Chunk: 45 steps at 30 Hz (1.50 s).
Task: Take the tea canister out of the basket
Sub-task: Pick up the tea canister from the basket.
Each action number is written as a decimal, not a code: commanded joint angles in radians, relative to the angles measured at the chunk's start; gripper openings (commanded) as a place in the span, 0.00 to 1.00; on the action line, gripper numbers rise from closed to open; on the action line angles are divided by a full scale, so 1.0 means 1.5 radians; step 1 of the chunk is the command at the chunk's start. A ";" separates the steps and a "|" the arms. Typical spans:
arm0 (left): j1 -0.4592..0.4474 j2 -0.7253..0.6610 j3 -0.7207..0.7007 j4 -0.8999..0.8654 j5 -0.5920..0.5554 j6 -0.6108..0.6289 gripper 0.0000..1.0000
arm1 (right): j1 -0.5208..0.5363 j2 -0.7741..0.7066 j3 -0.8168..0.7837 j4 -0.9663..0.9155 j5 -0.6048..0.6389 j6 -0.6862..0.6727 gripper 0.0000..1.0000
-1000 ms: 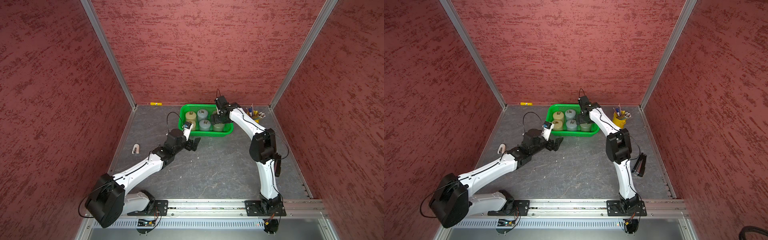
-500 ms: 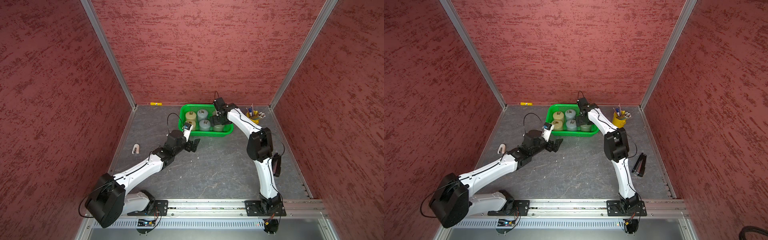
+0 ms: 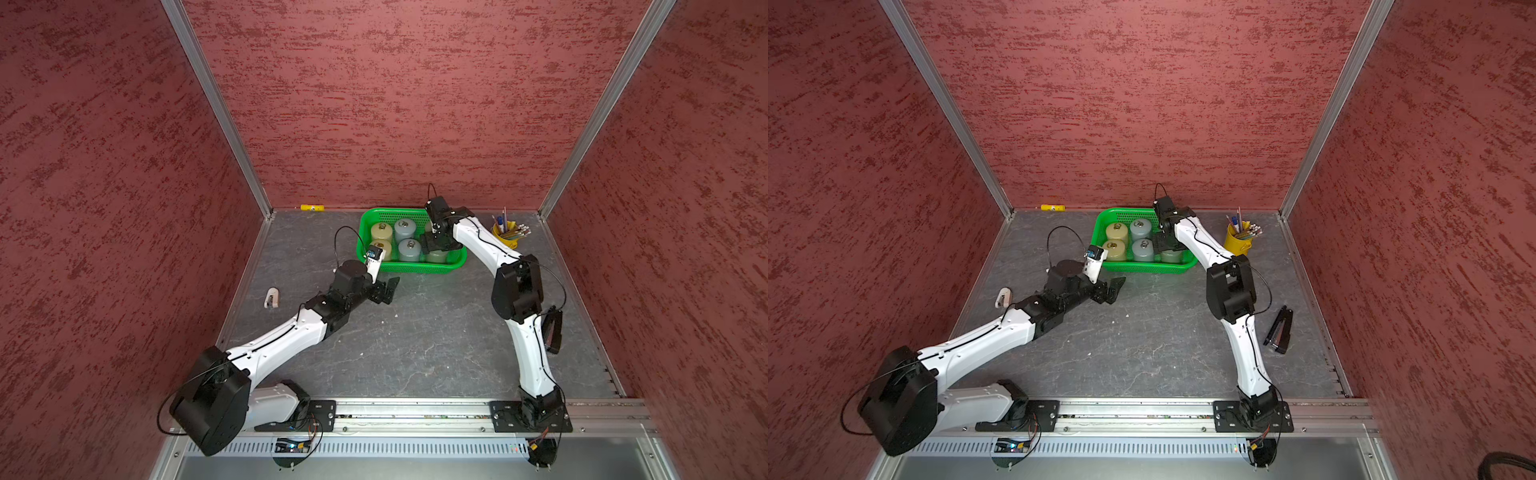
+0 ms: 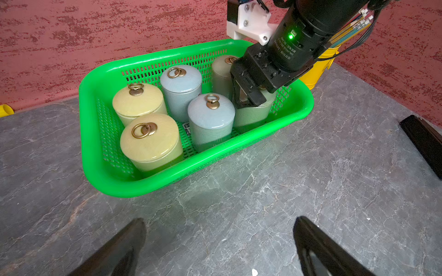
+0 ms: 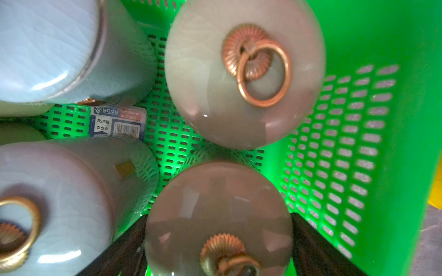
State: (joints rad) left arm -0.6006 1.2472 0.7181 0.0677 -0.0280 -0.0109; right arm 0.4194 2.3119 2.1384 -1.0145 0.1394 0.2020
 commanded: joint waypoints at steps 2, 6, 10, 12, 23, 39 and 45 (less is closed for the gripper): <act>-0.004 -0.006 -0.004 0.008 -0.005 -0.002 1.00 | 0.005 0.019 0.023 -0.007 0.000 -0.002 0.88; -0.004 -0.006 -0.005 0.007 -0.005 -0.003 1.00 | 0.005 0.021 0.022 -0.007 -0.009 -0.001 0.83; -0.004 -0.006 -0.004 0.006 -0.007 -0.003 1.00 | 0.004 0.021 0.022 -0.009 -0.014 -0.002 0.77; -0.004 -0.006 -0.004 0.005 -0.006 -0.003 1.00 | 0.003 0.021 0.021 -0.011 -0.015 -0.003 0.71; -0.006 -0.004 0.005 0.000 -0.007 0.001 1.00 | 0.003 0.010 0.012 -0.008 -0.016 -0.008 0.13; -0.006 0.000 0.022 -0.009 0.005 -0.005 1.00 | 0.003 -0.082 0.001 0.009 0.008 -0.021 0.00; -0.006 0.003 0.025 -0.008 0.008 -0.010 1.00 | 0.003 -0.132 -0.011 0.016 0.015 -0.029 0.00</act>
State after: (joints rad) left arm -0.6037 1.2472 0.7261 0.0597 -0.0257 -0.0139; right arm 0.4202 2.2333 2.1151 -1.0283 0.1360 0.1738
